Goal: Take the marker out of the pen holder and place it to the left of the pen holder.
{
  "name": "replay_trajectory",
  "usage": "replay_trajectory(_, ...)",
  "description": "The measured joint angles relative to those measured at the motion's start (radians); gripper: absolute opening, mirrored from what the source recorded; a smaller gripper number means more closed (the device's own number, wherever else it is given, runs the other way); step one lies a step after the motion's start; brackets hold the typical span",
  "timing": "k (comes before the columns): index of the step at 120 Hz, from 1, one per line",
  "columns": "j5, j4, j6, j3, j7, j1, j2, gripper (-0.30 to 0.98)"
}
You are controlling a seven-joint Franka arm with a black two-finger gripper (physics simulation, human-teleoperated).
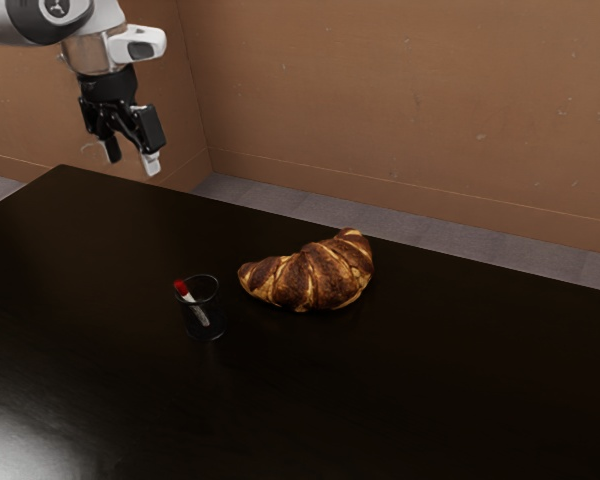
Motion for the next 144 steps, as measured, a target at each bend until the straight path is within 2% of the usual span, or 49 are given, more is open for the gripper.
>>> replay_trajectory(27,-0.003,-0.039,0.025,-0.001,0.021,0.009,-0.012,0.69)
replay_trajectory(45,-0.003,-0.405,0.206,-0.005,0.032,0.005,-0.161,0.69)
replay_trajectory(61,-0.007,-0.57,0.401,-0.006,0.044,0.005,-0.179,0.69)
replay_trajectory(76,-0.01,-0.598,0.524,-0.005,0.052,0.004,-0.134,0.69)
replay_trajectory(95,-0.017,-0.603,0.612,0.001,0.062,0.007,-0.05,0.69)
replay_trajectory(144,-0.045,-0.583,0.706,0.03,0.093,0.014,0.072,0.69)
